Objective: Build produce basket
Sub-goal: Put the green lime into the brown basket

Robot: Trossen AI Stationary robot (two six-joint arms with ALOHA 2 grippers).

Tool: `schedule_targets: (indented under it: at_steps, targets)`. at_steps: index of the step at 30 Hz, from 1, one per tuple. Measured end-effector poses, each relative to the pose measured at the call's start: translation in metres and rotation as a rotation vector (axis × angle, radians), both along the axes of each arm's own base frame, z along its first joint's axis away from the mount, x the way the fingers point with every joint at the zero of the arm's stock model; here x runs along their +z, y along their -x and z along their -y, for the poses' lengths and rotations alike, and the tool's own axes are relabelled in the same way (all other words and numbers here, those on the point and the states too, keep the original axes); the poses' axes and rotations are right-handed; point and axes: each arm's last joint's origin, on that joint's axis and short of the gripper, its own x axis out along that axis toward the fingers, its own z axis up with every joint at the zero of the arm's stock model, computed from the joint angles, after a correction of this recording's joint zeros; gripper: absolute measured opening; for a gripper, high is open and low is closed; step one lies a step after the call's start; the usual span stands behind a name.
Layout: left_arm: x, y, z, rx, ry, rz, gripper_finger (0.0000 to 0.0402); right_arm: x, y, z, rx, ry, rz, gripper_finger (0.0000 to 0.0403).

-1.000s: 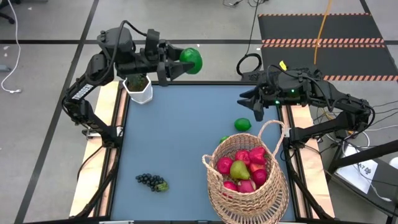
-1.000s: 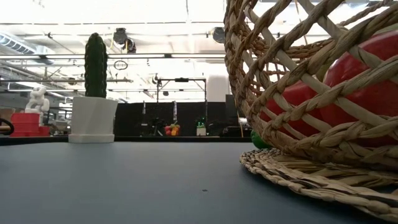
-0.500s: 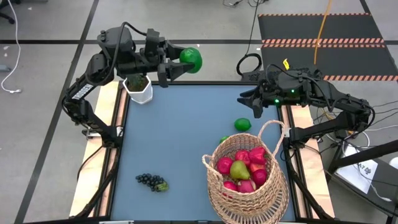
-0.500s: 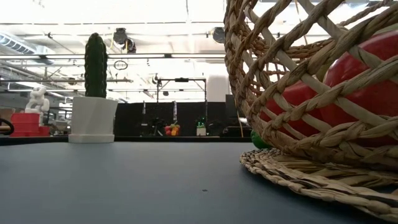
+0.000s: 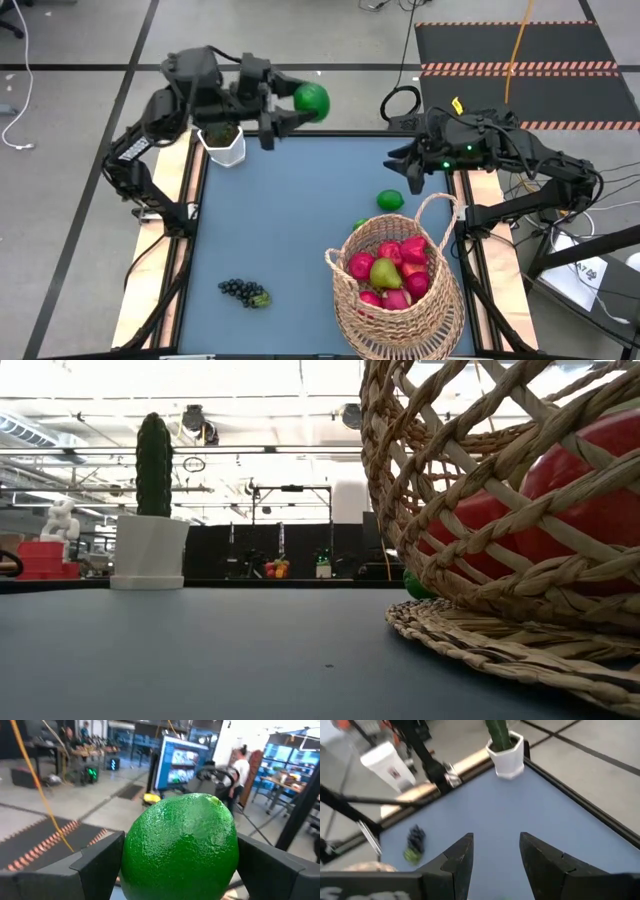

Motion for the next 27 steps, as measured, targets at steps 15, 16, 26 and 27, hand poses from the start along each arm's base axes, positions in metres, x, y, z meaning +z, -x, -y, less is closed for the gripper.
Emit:
schedule_targets:
  at_steps: [15, 16, 26, 27]
  targets:
    - [-0.054, -0.099, 0.056, -0.198, 0.172, -0.088, 0.0347, 0.005, 0.047, -0.004, 0.068, 0.115, -0.059, 0.0153]
    - [-0.056, -0.102, 0.060, -0.208, 0.185, -0.090, 0.0347, 0.006, 0.052, -0.005, 0.075, 0.131, -0.050, 0.0153]
    - [-0.105, -0.143, 0.102, -0.287, 0.218, -0.263, 0.0347, 0.014, 0.078, -0.007, 0.128, 0.252, -0.004, 0.0153]
    - [-0.114, -0.149, 0.106, -0.288, 0.215, -0.303, 0.0347, 0.014, 0.079, -0.007, 0.135, 0.265, -0.005, 0.0153]
